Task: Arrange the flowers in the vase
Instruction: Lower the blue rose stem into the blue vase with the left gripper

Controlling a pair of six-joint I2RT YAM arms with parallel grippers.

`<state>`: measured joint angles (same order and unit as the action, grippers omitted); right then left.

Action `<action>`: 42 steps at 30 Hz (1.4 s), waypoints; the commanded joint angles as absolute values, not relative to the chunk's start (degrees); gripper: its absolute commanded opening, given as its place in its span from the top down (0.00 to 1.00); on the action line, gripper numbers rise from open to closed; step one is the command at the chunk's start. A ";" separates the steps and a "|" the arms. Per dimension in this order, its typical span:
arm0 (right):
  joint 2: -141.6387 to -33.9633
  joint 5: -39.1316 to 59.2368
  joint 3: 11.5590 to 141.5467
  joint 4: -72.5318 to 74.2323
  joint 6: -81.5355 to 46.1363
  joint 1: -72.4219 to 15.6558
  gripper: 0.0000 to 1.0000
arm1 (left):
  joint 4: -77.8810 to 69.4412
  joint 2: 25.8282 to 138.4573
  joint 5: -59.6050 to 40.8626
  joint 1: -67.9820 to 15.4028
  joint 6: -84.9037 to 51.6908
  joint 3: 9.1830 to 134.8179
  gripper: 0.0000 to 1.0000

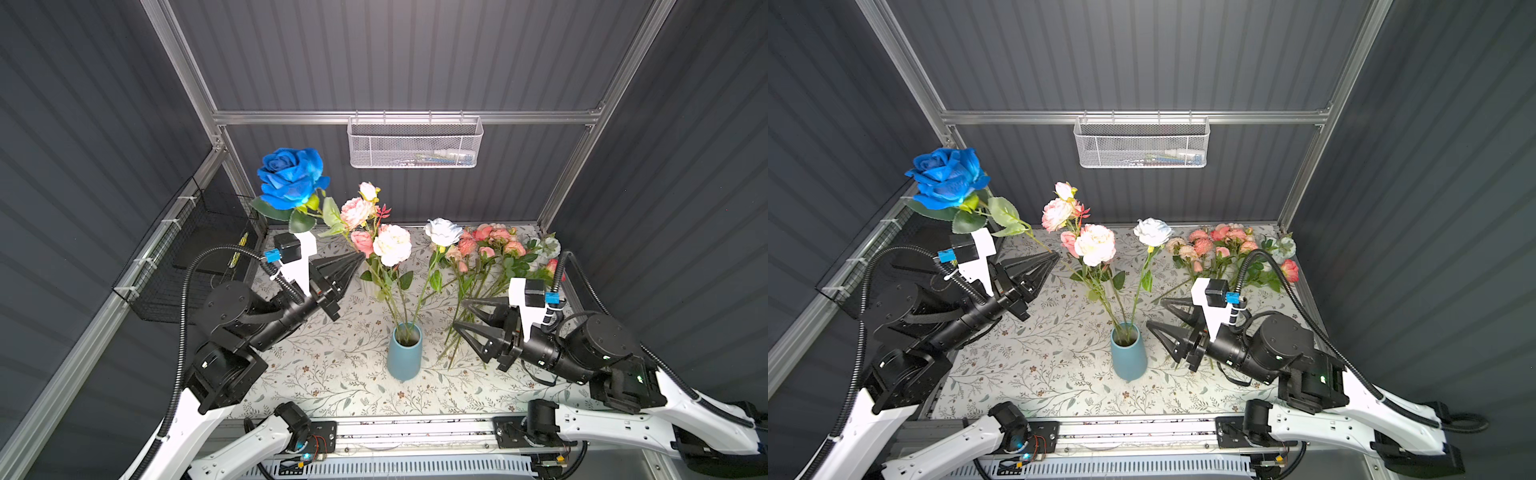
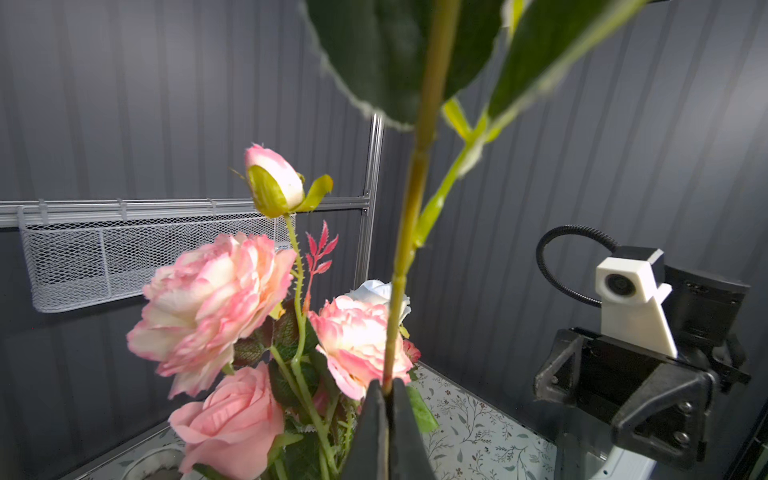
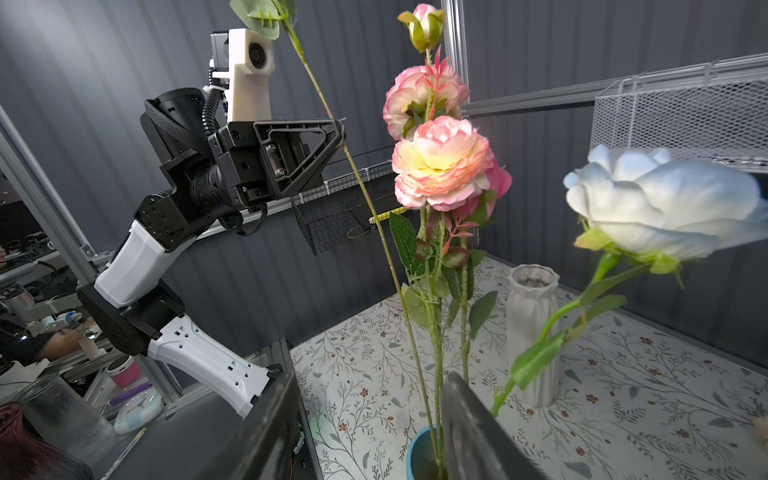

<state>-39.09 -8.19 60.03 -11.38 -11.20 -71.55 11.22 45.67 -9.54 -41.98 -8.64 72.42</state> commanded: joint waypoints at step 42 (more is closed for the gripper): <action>-39.47 -5.73 42.39 -15.21 -27.10 -47.70 0.25 | 15.96 15.52 11.53 -42.01 -26.70 46.85 0.00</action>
<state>-38.72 -10.11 43.51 -15.25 -23.88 -49.93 14.46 15.57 8.73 -41.98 -25.34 48.21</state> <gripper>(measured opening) 0.749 0.997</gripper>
